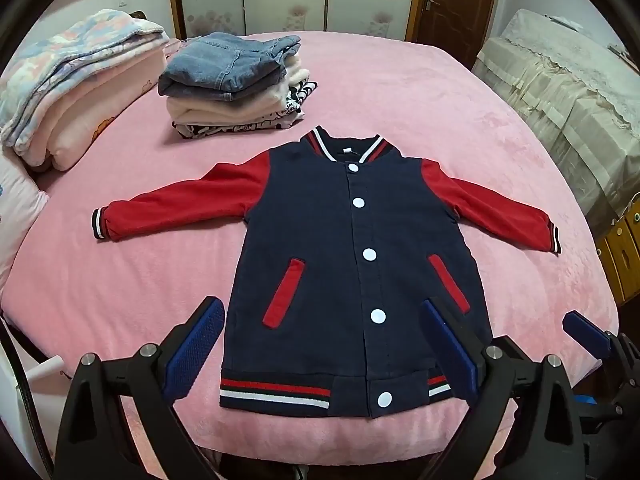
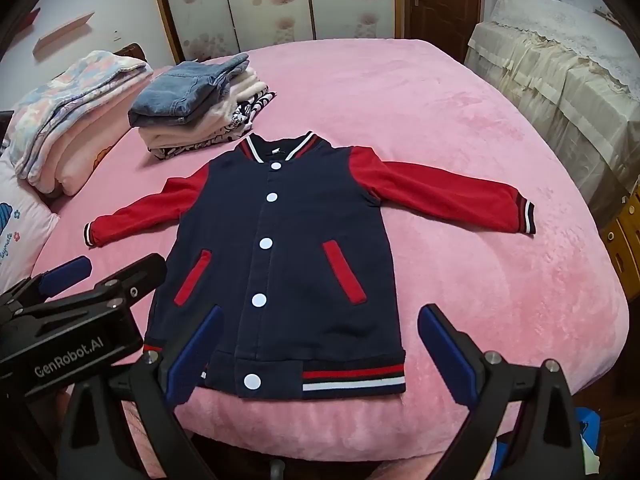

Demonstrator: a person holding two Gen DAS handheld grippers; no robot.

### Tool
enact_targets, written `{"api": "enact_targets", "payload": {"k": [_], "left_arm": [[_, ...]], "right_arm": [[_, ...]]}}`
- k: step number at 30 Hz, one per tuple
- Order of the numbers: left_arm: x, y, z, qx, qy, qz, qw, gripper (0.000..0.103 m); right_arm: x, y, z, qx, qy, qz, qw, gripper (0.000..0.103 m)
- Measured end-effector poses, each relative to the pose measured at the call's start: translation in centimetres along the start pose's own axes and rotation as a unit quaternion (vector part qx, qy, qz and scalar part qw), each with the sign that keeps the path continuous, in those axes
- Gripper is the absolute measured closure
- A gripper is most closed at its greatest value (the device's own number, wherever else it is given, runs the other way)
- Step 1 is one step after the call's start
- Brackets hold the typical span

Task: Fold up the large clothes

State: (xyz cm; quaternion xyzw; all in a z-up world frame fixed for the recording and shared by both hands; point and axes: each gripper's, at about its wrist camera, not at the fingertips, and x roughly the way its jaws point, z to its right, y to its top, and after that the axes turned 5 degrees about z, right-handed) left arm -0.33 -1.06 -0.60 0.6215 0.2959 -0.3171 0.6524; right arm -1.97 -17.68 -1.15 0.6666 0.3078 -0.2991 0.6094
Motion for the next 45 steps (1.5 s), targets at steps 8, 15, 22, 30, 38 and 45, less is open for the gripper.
{"api": "enact_targets", "payload": {"k": [8,15,22,30,38,45], "left_arm": [[-0.1,-0.5,-0.3,-0.008,-0.001,-0.007,0.9999,0.006],[-0.1,-0.6,-0.4,-0.01,-0.002,-0.009,0.9999,0.006],[0.0,-0.7,-0.5,-0.01,-0.002,-0.011,0.9999,0.006],[0.2,-0.8,-0.6,-0.011,-0.001,-0.017,0.9998,0.006],[0.5,-1.0,-0.7,-0.011,0.001,-0.021,0.9997,0.006],[0.9,-0.8,-0.2,-0.007,0.002,-0.025,0.9997,0.006]], "right_arm": [[0.0,-0.2,0.1,0.001,0.0,0.0,1.0,0.005],[0.1,-0.6,0.4,0.006,-0.002,-0.005,1.0,0.005],[0.2,-0.6,0.5,0.006,-0.002,-0.006,1.0,0.005],[0.4,-0.7,0.8,0.011,0.0,-0.009,1.0,0.005],[0.6,-0.8,1.2,0.016,0.001,-0.012,1.0,0.005],[0.8,-0.6,1.7,0.021,0.002,-0.014,1.0,0.005]]}}
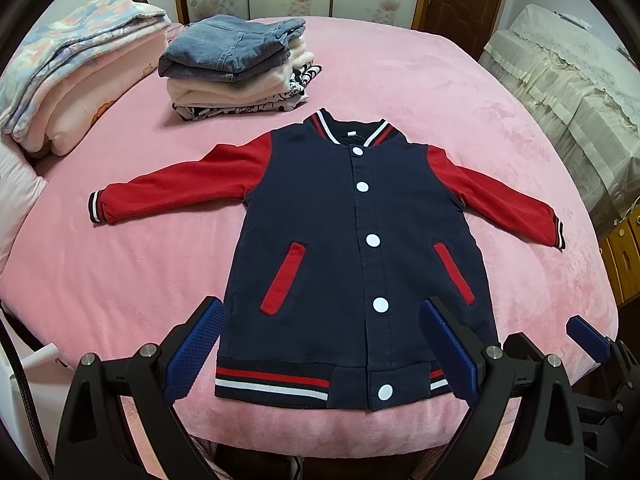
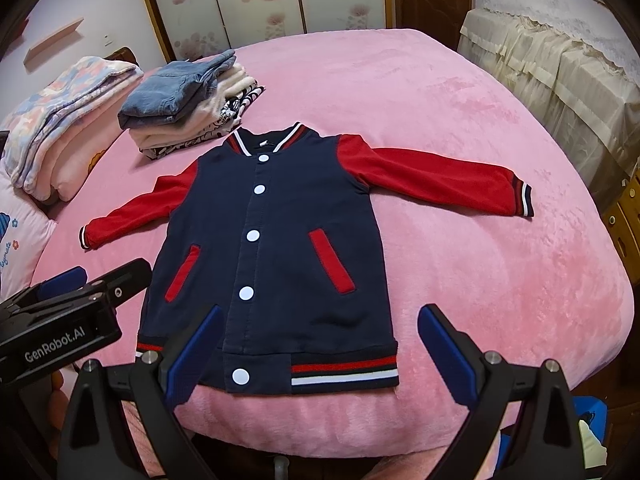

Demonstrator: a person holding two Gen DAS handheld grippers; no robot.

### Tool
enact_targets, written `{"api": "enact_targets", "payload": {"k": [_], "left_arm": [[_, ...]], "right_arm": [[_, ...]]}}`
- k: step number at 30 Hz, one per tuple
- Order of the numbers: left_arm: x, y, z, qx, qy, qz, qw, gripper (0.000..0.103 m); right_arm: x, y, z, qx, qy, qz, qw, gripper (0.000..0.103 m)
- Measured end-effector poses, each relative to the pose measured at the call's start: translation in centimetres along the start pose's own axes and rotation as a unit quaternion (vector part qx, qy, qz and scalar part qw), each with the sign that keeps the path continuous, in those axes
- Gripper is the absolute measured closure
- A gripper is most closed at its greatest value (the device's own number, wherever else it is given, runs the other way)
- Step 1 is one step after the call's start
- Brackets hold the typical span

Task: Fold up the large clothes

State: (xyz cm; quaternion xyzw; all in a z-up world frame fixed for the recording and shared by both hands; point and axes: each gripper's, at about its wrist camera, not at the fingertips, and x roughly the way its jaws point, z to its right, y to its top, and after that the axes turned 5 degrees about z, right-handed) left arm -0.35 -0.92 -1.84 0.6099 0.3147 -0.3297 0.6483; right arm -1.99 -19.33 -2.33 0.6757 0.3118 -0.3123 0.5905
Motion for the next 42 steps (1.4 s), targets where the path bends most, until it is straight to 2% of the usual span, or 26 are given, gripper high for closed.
{"api": "enact_targets", "payload": {"k": [11,17,22,27,30,35,39,42], "left_arm": [[0.6,0.9,0.9,0.0,0.0,0.002,1.0,0.006],[-0.2,1.9,1.7,0.011,0.012,0.042,0.999,0.006],[-0.7,3.5,3.3,0.038,0.019,0.065,0.997,0.006],[-0.7,5.5,4.6,0.042,-0.004,0.072,0.9965,0.006],[-0.1,7.3,5.3,0.032,-0.017,0.072,0.9967,0.006],[1.3,10.5,7.4,0.044,-0.029,0.088,0.9948,0.006],[3.2,12.7,9.1,0.04,-0.046,0.093,0.9938,0.006],[5.1,13.9,10.8,0.052,-0.045,0.104,0.9922,0.006]], "right_arm": [[0.5,0.4,1.6,0.014,0.002,0.0,1.0,0.005],[0.5,1.4,3.0,0.023,0.0,0.009,1.0,0.005],[0.2,3.0,4.4,0.029,-0.005,0.03,0.999,0.005],[-0.3,4.9,6.1,0.037,-0.014,0.059,0.997,0.005],[-0.3,6.2,7.5,0.045,-0.023,0.073,0.996,0.005],[0.6,8.3,10.7,0.068,-0.05,0.098,0.992,0.005],[2.5,9.7,14.4,0.103,-0.076,0.104,0.986,0.005],[4.4,10.1,17.6,0.131,-0.092,0.1,0.982,0.005]]}}
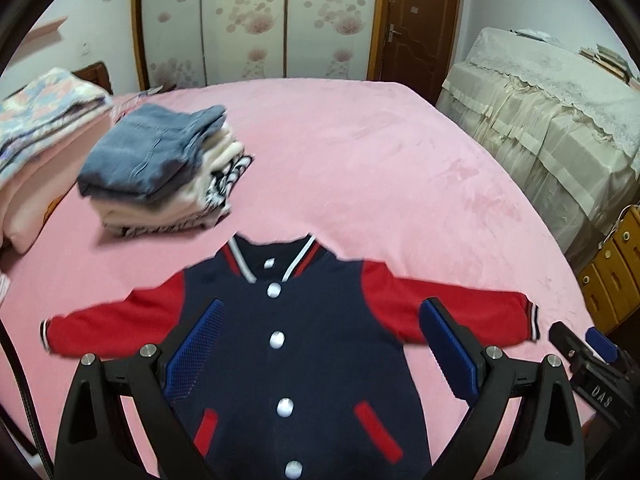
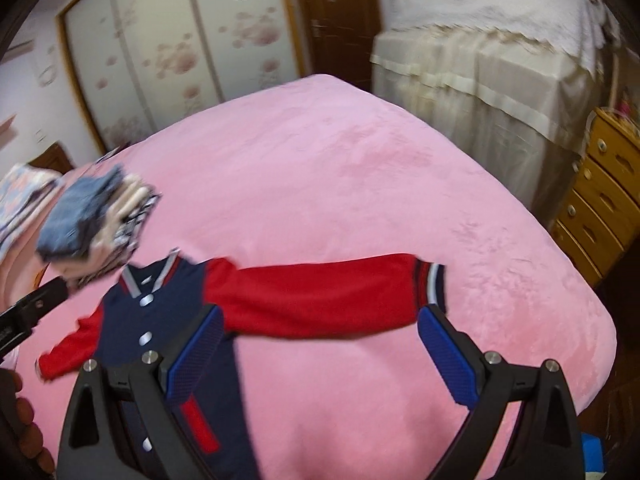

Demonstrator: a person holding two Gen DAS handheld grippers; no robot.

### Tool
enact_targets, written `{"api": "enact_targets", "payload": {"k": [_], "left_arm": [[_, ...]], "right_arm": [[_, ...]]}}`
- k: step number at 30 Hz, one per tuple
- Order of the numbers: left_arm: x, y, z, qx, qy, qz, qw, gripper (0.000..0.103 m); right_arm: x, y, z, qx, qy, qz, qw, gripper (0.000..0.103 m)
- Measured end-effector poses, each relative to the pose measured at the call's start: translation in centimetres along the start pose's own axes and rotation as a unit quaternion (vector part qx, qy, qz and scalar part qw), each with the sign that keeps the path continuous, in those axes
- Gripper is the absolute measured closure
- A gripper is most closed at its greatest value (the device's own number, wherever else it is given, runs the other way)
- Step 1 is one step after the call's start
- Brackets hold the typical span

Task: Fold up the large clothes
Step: 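Move the right gripper to the red sleeve cuff nearest it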

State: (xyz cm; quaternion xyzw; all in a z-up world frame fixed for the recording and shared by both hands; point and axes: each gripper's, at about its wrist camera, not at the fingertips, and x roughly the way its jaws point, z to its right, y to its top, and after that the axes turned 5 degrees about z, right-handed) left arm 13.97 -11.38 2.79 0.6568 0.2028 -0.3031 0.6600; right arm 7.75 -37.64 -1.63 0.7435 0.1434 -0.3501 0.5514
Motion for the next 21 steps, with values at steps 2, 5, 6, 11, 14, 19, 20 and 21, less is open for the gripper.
{"api": "enact_targets", "payload": {"k": [2,5,6,11,14,19,20,21], "left_arm": [[1.5,0.3,0.8,0.005,-0.004,0.005,1.0,0.006],[4.9,0.2,2.0,0.013,-0.003,-0.005,0.9999,0.006],[6.0,0.1,2.3,0.017,0.005,-0.01,0.9998,0.006],[11.9,-1.6,3.6,0.021,0.005,-0.061,0.9979,0.006],[15.0,-3.0,4.5,0.014,-0.019,-0.096,0.9951,0.006],[17.6,-5.1,5.8,0.017,-0.04,-0.121,0.9917,0.006],[17.7,-5.3,6.0,0.019,-0.04,-0.123,0.9914,0.006],[18.1,-5.7,6.2,0.02,-0.044,-0.126,0.9908,0.006]], "right_arm": [[1.6,0.3,1.6,0.012,-0.014,-0.003,1.0,0.005],[4.5,0.3,4.2,0.037,-0.026,-0.017,0.999,0.007],[5.3,0.0,4.9,0.044,-0.03,-0.026,0.998,0.01],[9.7,-1.7,8.7,0.098,-0.023,-0.075,0.992,0.019],[11.4,-3.0,9.9,0.113,-0.021,-0.091,0.989,0.021],[13.1,-4.4,10.5,0.129,-0.014,-0.097,0.987,0.03],[13.3,-4.4,10.5,0.131,-0.01,-0.093,0.987,0.032],[13.4,-4.4,10.5,0.133,-0.003,-0.088,0.987,0.041]]}}
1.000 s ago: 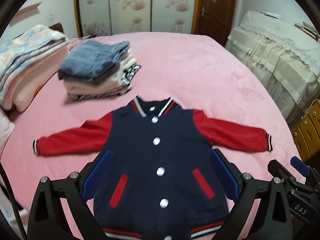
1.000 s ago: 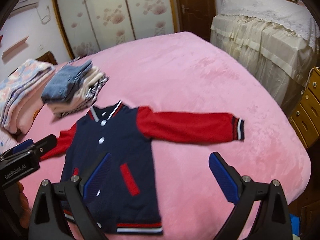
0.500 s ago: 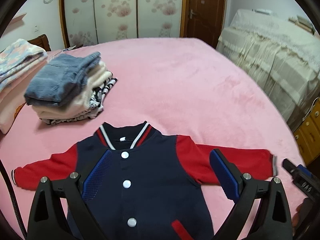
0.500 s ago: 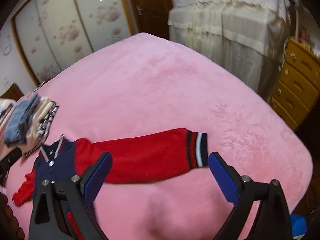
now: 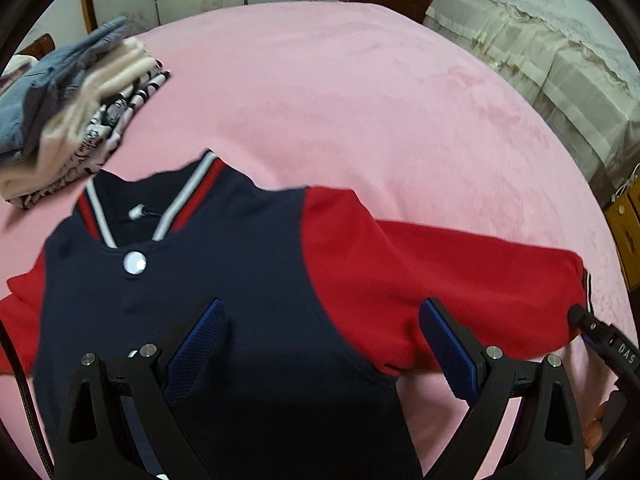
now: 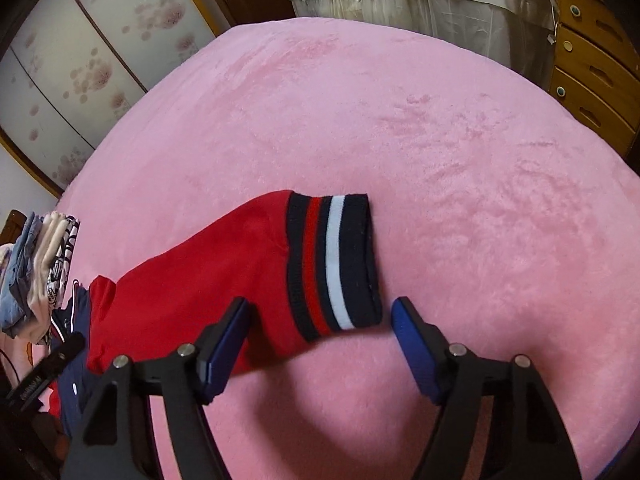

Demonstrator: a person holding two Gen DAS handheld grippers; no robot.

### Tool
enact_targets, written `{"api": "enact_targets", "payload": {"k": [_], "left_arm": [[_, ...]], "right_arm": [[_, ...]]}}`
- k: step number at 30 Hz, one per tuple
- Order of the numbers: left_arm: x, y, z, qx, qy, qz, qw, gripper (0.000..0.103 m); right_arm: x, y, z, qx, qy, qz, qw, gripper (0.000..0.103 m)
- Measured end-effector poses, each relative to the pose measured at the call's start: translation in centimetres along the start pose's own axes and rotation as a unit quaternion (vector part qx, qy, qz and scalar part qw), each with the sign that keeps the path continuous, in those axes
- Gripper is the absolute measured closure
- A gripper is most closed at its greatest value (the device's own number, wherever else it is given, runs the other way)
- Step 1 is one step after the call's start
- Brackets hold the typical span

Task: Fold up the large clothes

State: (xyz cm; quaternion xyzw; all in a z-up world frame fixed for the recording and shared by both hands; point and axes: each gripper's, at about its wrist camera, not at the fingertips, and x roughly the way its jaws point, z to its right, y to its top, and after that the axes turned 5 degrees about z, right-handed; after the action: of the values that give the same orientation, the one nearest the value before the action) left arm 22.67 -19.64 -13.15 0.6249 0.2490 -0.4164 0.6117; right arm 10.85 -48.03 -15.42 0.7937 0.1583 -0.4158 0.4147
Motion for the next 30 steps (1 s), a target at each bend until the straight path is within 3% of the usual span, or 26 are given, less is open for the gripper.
{"api": "enact_targets", "payload": {"k": [1,3,8,15,20,22,27,30], "left_arm": [[0.3,-0.2,0.2,-0.001,-0.006,-0.004,1.0,0.006],[0.5,-0.4,0.5,-0.003,-0.006,-0.009,0.9999,0.006],[-0.8,-0.8,0.2,-0.004,-0.008,0.001,1.0,0.006],[-6.1,-0.7,-3.8,-0.022,0.005,0.051,0.9984,0.006],[-10.0,-1.1,-9.4,-0.072,0.02,0.084,0.9937,0.006],[-10.9,-1.4,-11.7,-0.089,0.03,0.091,0.9914,0.006],[-11.0,-2.4,-16.4,-0.118,0.056,0.086,0.9877,0.006],[-10.3,-3.5,-18.6,-0.144,0.057,0.072,0.9853,0.006]], "right_arm": [[0.2,0.1,0.0,0.0,0.004,0.0,1.0,0.047],[0.5,0.1,-0.1,0.001,0.019,-0.001,1.0,0.07],[-1.3,0.3,-1.9,-0.027,0.031,0.022,0.999,0.087],[-6.7,0.5,-10.1,-0.111,0.092,0.074,0.987,0.087],[-8.8,-1.7,-20.1,-0.209,0.154,0.096,0.961,0.087],[-8.1,-3.4,-24.0,-0.249,0.163,0.086,0.951,0.085],[-5.2,-7.5,-29.5,-0.301,0.19,0.032,0.934,0.059],[-4.7,-8.8,-30.5,-0.306,0.199,0.015,0.931,0.059]]}}
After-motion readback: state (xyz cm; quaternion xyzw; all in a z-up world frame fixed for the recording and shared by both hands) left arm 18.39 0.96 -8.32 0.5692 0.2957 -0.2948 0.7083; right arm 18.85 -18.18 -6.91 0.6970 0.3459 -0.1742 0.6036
